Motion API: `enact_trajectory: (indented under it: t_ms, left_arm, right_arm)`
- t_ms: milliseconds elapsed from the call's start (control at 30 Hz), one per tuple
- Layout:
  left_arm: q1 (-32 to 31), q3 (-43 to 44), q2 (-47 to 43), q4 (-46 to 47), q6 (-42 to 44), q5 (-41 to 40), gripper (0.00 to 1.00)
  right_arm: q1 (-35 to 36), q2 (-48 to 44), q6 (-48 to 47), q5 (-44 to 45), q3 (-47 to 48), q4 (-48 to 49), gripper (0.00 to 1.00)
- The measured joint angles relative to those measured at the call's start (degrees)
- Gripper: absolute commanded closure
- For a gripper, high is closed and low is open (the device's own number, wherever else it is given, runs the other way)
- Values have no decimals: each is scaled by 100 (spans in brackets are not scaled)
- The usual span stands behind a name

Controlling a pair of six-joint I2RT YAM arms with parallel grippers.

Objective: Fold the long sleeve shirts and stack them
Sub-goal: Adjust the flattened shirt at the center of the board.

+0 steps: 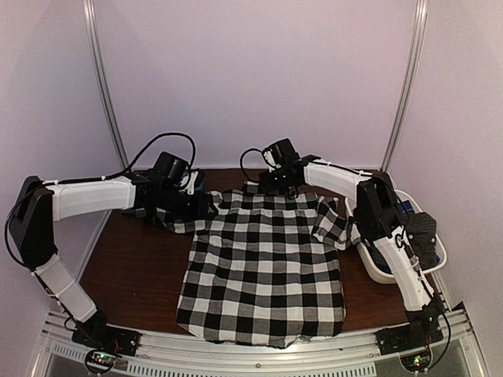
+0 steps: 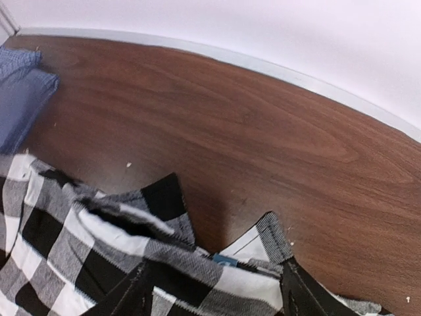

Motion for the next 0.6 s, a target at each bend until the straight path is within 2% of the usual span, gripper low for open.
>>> enact_trajectory:
  t_ms: [300, 433, 600]
  left_arm:
    - [420, -4, 0, 4, -7, -59, 56]
    - [450, -11, 0, 4, -7, -44, 56]
    - [448, -66, -4, -4, -4, -26, 56]
  right_arm:
    - [564, -964, 35, -98, -1176, -107, 52]
    - [649, -844, 26, -201, -1115, -92, 55]
    - [387, -197, 28, -302, -511, -48, 55]
